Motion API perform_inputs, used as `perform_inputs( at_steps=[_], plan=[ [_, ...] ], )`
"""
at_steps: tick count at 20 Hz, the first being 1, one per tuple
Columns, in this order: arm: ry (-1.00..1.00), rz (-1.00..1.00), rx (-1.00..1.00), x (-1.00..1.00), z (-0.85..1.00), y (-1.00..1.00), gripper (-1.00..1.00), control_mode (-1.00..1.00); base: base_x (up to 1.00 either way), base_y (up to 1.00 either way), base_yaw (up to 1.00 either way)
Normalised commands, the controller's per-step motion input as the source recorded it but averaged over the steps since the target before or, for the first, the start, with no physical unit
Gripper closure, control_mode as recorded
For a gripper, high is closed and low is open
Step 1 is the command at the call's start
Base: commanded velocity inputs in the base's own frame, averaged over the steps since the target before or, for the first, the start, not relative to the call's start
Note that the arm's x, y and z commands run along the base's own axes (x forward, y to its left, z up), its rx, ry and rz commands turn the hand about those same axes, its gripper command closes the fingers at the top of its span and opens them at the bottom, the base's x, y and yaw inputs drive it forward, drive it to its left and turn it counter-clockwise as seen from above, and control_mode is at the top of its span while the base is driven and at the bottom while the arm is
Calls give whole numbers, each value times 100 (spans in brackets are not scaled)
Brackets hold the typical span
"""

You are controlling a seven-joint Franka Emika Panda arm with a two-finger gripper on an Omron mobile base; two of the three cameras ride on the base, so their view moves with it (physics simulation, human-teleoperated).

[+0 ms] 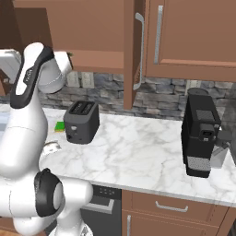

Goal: Open the cabinet. Pick the sponge and place it next to the sink. Then close the cabinet.

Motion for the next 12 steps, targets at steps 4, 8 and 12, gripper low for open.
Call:
perform_inputs(
  at_steps=[4, 8, 12],
  plan=[
    [0, 0, 0, -1, 0, 37, -100, -100, 0, 0, 0],
    [0, 0, -1, 32, 0, 25, -100, -100, 0, 0, 0],
    [0, 0, 0, 38, 0, 32, -100, -100, 0, 0, 0]
  ],
)
